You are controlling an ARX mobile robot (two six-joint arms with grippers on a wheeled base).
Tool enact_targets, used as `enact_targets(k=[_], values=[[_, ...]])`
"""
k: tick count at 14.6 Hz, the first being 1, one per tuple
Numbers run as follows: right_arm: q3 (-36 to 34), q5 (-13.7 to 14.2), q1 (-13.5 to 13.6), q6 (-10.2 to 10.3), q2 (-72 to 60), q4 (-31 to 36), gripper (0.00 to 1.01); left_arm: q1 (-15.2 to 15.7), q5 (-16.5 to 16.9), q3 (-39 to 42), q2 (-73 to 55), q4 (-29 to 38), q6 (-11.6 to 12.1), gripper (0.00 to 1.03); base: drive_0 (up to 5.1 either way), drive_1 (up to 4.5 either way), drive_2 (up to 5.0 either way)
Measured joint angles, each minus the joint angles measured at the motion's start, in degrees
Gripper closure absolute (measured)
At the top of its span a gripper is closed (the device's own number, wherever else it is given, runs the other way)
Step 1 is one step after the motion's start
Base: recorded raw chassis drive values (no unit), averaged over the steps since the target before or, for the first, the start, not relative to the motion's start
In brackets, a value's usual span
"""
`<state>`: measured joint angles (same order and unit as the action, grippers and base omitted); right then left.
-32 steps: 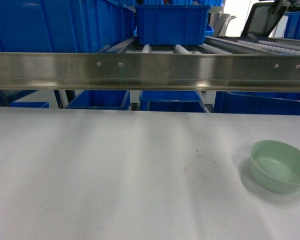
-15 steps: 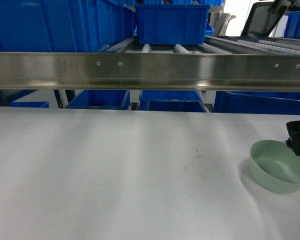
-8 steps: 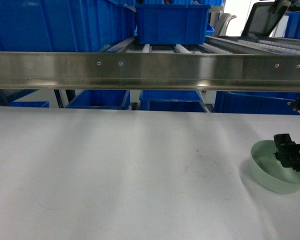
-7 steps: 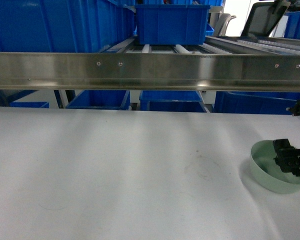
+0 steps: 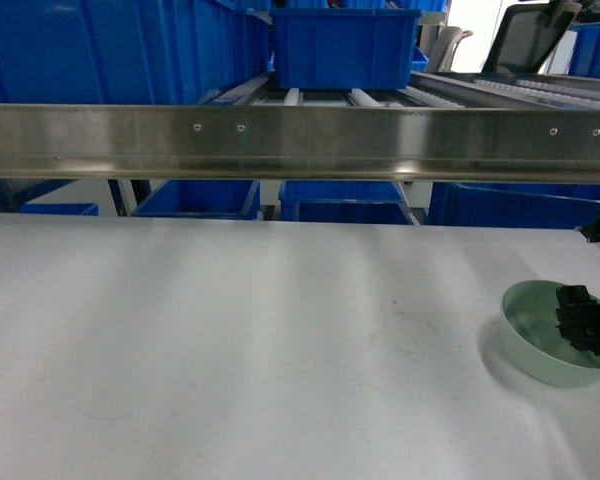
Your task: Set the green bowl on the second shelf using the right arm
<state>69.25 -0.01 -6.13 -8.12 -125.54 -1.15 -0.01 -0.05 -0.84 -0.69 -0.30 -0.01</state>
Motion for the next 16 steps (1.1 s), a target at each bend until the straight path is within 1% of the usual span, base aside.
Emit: enact_targets(k=[1,4,6,7,8,9,11,12,13,14,15,16], values=[[-0.1,0.0,0.1,0.2,0.0,-0.2,0.32,0.0,0.0,0.0,0.0,0.0,0.0,0.05,0.0,0.0,0.0],[-2.1,0.1,0.6,1.9,0.7,0.7,0.65,0.0,0.0,0.0,0.0,0.0,0.0,0.05,0.0,0.0,0.0],[-4.5,0.8,1.4,2.7,1.9,1.9,0.87,0.0,0.0,0.0,0.0,0.0,0.0,0.05,0.0,0.0,0.0],[-7.5,0.3,1.6,4.4,3.8,4.1,0.99,0.0,0.0,0.0,0.0,0.0,0.0,0.05,0.0,0.0,0.0],[-8.7,0.0,1.5,5.3,4.3,5.7,0.99,0.0,0.0,0.0,0.0,0.0,0.0,0.05,0.0,0.0,0.0],[-9.7,0.0,1.6,5.7,5.0,7.0,0.99,0.0,0.0,0.0,0.0,0.0,0.0,0.05,0.0,0.0,0.0],[-13.4,-0.3,1.7,5.7,7.9,11.1,0.99,0.0,0.0,0.0,0.0,0.0,0.0,0.05,0.0,0.0,0.0],[-16.0,-0.5,2.0,5.0,9.9,14.3,0.99,0.0,0.0,0.0,0.0,0.0,0.0,0.05,0.0,0.0,0.0],[-18.9,-1.3,2.0,5.0,12.9,18.0,0.99,0.0,0.0,0.0,0.0,0.0,0.0,0.05,0.0,0.0,0.0],[-22.0,-1.8,2.0,4.5,17.1,22.1,0.99,0.0,0.0,0.0,0.0,0.0,0.0,0.05,0.0,0.0,0.0],[-25.4,-2.8,2.1,3.9,23.6,25.7,0.99,0.0,0.0,0.0,0.0,0.0,0.0,0.05,0.0,0.0,0.0],[-27.6,-3.8,2.1,4.0,29.5,27.2,0.99,0.0,0.0,0.0,0.0,0.0,0.0,0.05,0.0,0.0,0.0]])
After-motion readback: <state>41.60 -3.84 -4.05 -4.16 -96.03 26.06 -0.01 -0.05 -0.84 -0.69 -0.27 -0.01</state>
